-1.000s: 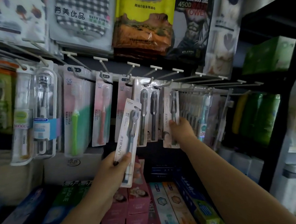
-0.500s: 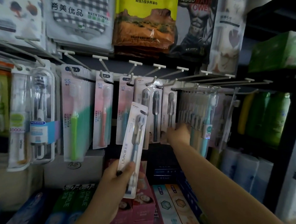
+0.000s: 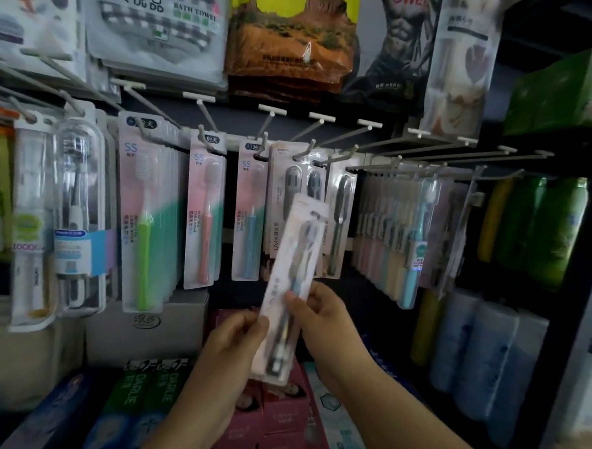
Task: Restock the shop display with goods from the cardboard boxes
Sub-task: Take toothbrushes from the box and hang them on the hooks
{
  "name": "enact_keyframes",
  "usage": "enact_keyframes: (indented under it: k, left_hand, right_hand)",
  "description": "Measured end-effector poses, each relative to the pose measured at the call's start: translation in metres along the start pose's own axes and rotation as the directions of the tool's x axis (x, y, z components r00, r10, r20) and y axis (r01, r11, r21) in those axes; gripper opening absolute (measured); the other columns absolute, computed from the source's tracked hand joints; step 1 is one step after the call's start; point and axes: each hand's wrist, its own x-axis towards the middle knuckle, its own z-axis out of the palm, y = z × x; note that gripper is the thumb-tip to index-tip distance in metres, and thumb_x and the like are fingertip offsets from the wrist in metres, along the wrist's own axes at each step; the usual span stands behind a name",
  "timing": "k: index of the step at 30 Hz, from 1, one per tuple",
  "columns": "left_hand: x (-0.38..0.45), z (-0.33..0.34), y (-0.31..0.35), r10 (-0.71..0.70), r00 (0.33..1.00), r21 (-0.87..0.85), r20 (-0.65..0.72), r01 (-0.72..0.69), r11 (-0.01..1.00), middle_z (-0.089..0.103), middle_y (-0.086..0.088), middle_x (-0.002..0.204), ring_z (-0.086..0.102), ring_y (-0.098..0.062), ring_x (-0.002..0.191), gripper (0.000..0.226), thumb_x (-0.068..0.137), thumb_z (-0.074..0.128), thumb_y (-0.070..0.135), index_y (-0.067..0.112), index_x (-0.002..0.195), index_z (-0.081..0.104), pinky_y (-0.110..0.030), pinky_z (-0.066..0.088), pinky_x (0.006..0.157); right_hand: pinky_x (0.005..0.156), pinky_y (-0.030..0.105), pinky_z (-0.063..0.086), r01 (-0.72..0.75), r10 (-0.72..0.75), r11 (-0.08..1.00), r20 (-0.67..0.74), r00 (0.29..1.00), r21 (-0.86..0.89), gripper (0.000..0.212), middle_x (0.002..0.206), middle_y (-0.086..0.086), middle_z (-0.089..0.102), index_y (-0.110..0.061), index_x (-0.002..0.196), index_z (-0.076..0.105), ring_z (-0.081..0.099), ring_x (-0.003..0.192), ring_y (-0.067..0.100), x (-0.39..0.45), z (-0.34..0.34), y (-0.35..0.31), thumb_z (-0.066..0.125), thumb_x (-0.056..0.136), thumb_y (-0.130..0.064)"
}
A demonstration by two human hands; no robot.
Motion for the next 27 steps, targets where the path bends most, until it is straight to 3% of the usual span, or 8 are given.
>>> enact_keyframes:
  k: [4, 8, 11, 14, 20, 23, 27]
  left_hand:
    - [0.003, -0.003, -0.005, -0.011, 1.000, 0.021, -0.019, 0.011, 1.000, 0.061, -0.007, 0.074, 0.058, -0.022, 0.074, 0.015, 0.094, 0.055, 0.020, 0.011, 0.088, 0.065, -0.037, 0.045, 0.075]
    - [0.000, -0.003, -0.006, -0.013, 1.000, 0.113, 0.005, 0.013, 0.993, 0.063, -0.011, 0.074, 0.058, -0.023, 0.074, 0.015, 0.094, 0.055, 0.019, 0.017, 0.084, 0.067, -0.037, 0.045, 0.069]
    - [-0.005, -0.001, -0.002, 0.004, 1.000, 0.161, 0.022, -0.007, 0.987, 0.066, -0.014, 0.080, 0.059, -0.020, 0.071, 0.015, 0.094, 0.054, 0.019, 0.017, 0.085, 0.066, -0.037, 0.048, 0.066]
    - [-0.007, 0.001, 0.001, -0.008, 1.000, 0.173, 0.022, 0.004, 0.985, 0.063, -0.008, 0.070, 0.054, -0.014, 0.063, 0.014, 0.095, 0.052, 0.014, 0.014, 0.087, 0.064, -0.026, 0.041, 0.058]
    - [-0.004, 0.001, -0.001, -0.002, 0.999, 0.194, 0.041, -0.006, 0.981, 0.060, -0.005, 0.063, 0.052, -0.013, 0.059, 0.016, 0.094, 0.051, 0.008, 0.010, 0.083, 0.062, -0.024, 0.042, 0.060]
    - [-0.004, 0.001, -0.001, -0.007, 0.999, 0.180, 0.045, -0.001, 0.984, 0.059, -0.005, 0.063, 0.053, -0.014, 0.060, 0.016, 0.094, 0.052, 0.007, 0.010, 0.082, 0.062, -0.025, 0.043, 0.061]
    - [-0.003, 0.000, -0.002, -0.008, 0.999, 0.182, 0.035, 0.002, 0.983, 0.061, -0.005, 0.065, 0.054, -0.013, 0.060, 0.015, 0.094, 0.053, 0.011, 0.013, 0.083, 0.063, -0.024, 0.042, 0.058]
  right_hand:
    - [0.077, 0.034, 0.057, 0.027, -0.081, 0.969, -0.212, 0.974, -0.247, 0.024, 0.105, 0.001, 0.068, -0.018, 0.119, 0.054, 0.067, 0.093, 0.017, 0.018, -0.037, -0.008, 0.052, 0.098, -0.028]
    - [0.099, 0.049, 0.048, -0.010, -0.099, 0.905, -0.234, 0.967, -0.425, 0.045, 0.134, 0.007, 0.057, -0.018, 0.139, 0.042, 0.056, 0.120, 0.026, 0.049, -0.062, -0.023, 0.049, 0.098, -0.034]
    - [0.101, 0.046, 0.047, 0.007, -0.121, 0.898, -0.232, 0.965, -0.440, 0.046, 0.139, 0.005, 0.052, -0.018, 0.142, 0.039, 0.054, 0.122, 0.026, 0.069, -0.066, -0.037, 0.048, 0.099, -0.031]
    - [0.094, 0.035, 0.047, 0.020, -0.140, 0.903, -0.250, 0.958, -0.429, 0.052, 0.147, 0.004, 0.043, -0.016, 0.149, 0.030, 0.050, 0.125, 0.027, 0.081, -0.064, -0.049, 0.045, 0.101, -0.027]
    - [0.096, 0.034, 0.042, -0.008, -0.109, 0.909, -0.257, 0.960, -0.417, 0.044, 0.142, 0.010, 0.047, -0.012, 0.144, 0.036, 0.050, 0.123, 0.028, 0.099, -0.054, -0.054, 0.043, 0.102, -0.024]
    - [0.103, 0.036, 0.037, -0.027, -0.079, 0.926, -0.265, 0.961, -0.375, 0.049, 0.148, 0.009, 0.040, -0.013, 0.149, 0.027, 0.042, 0.132, 0.028, 0.103, -0.049, -0.052, 0.041, 0.103, -0.023]
    - [0.092, 0.032, 0.040, -0.025, -0.079, 0.948, -0.312, 0.947, -0.316, 0.050, 0.143, 0.009, 0.045, -0.016, 0.150, 0.025, 0.050, 0.122, 0.027, 0.105, -0.043, -0.038, 0.039, 0.103, -0.026]
